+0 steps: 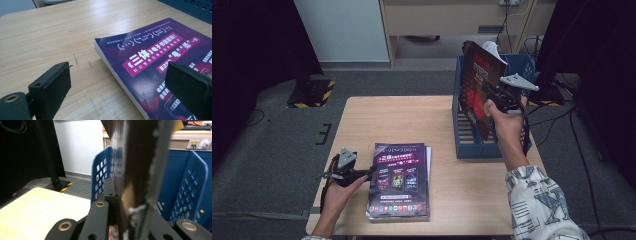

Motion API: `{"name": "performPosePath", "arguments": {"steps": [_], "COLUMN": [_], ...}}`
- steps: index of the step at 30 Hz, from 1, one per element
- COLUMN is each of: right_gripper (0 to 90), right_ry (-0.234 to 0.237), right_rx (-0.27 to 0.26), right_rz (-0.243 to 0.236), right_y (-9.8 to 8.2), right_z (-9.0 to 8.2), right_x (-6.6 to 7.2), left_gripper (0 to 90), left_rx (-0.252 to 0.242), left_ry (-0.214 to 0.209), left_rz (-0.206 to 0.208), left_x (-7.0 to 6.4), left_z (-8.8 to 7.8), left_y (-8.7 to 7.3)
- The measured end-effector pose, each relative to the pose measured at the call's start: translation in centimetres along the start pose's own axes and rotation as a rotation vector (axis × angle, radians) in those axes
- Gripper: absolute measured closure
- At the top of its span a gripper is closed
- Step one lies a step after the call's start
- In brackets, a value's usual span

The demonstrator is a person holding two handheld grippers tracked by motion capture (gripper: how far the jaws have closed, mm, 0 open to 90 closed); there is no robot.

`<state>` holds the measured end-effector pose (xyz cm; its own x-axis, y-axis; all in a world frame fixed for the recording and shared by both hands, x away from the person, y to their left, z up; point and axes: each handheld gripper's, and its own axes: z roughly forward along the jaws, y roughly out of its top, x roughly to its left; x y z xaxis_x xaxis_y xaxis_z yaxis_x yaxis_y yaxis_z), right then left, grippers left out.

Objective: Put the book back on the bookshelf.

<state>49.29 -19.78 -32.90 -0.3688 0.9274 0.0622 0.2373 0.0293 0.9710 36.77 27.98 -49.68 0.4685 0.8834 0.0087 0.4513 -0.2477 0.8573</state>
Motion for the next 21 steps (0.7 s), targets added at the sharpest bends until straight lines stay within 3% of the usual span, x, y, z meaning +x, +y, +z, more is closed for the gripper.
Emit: {"name": "performPosePath", "arguments": {"steps": [21], "right_gripper": [87.0], "right_ry": [-0.016], "right_rx": [-0.007], "right_rz": [0.007], "right_y": [-1.9], "right_z": [1.6], "right_x": [0.3], "left_gripper": [6.2], "left_rx": [0.004], "left_ry": [0.001], "left_rz": [0.000], "left_x": [0.0], "left_z": [0.1], "left_y": [0.0]}}
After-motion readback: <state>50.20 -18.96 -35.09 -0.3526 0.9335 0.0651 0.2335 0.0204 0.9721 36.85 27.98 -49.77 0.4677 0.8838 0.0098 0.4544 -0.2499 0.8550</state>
